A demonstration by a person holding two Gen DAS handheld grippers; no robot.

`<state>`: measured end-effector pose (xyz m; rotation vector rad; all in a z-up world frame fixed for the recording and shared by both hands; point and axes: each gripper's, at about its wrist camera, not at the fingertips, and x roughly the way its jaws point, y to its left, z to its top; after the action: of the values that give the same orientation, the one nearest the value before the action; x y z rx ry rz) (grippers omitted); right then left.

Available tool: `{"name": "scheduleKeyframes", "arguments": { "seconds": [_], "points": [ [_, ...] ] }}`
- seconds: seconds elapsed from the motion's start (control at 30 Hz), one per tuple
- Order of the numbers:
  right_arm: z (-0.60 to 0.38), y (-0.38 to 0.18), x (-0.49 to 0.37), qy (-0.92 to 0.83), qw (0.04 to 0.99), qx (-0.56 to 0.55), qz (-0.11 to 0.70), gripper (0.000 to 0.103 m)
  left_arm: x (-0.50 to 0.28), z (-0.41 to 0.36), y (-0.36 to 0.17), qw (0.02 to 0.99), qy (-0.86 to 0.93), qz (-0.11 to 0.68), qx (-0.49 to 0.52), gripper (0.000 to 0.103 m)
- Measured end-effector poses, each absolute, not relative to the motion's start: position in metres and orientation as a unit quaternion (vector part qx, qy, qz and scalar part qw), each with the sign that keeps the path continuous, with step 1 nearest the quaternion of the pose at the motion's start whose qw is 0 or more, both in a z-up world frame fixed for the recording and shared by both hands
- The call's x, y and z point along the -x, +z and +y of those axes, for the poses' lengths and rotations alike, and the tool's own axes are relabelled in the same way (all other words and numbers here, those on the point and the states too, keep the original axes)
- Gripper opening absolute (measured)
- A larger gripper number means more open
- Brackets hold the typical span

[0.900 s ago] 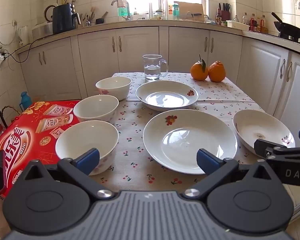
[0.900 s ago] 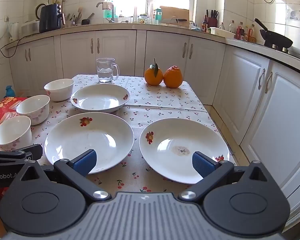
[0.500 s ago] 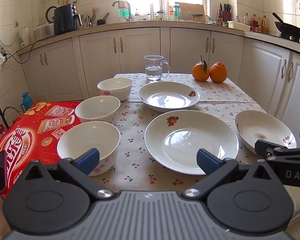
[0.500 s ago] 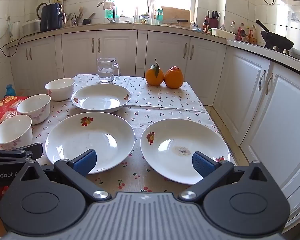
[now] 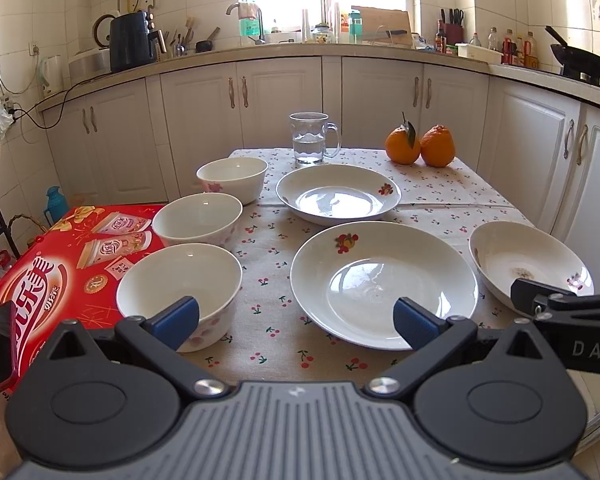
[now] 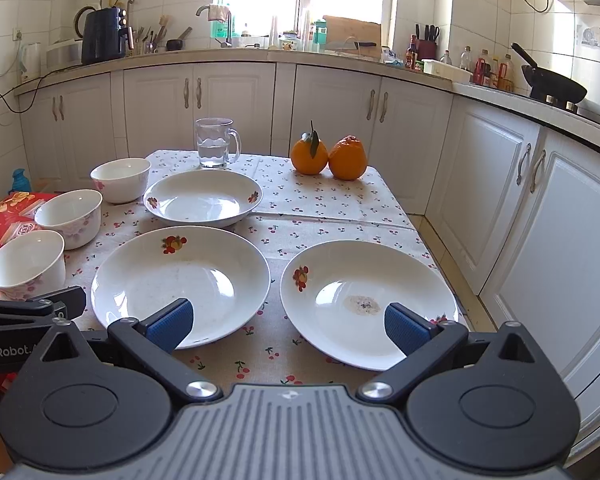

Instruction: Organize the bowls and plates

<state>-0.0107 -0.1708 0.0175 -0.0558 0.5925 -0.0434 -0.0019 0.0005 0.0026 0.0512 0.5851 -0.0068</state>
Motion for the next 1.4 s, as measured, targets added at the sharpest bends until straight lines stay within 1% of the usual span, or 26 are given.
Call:
{"name": "scheduleKeyframes", "arguments": {
  "seconds": [1.4],
  "points": [
    [-0.1695,0.0135,0.0123,-0.022,0.957,0.033,0.289,0.103,0.003,0.0017,0.0026,0.957,-0.002,0.288,-0.026,0.103]
  ]
}}
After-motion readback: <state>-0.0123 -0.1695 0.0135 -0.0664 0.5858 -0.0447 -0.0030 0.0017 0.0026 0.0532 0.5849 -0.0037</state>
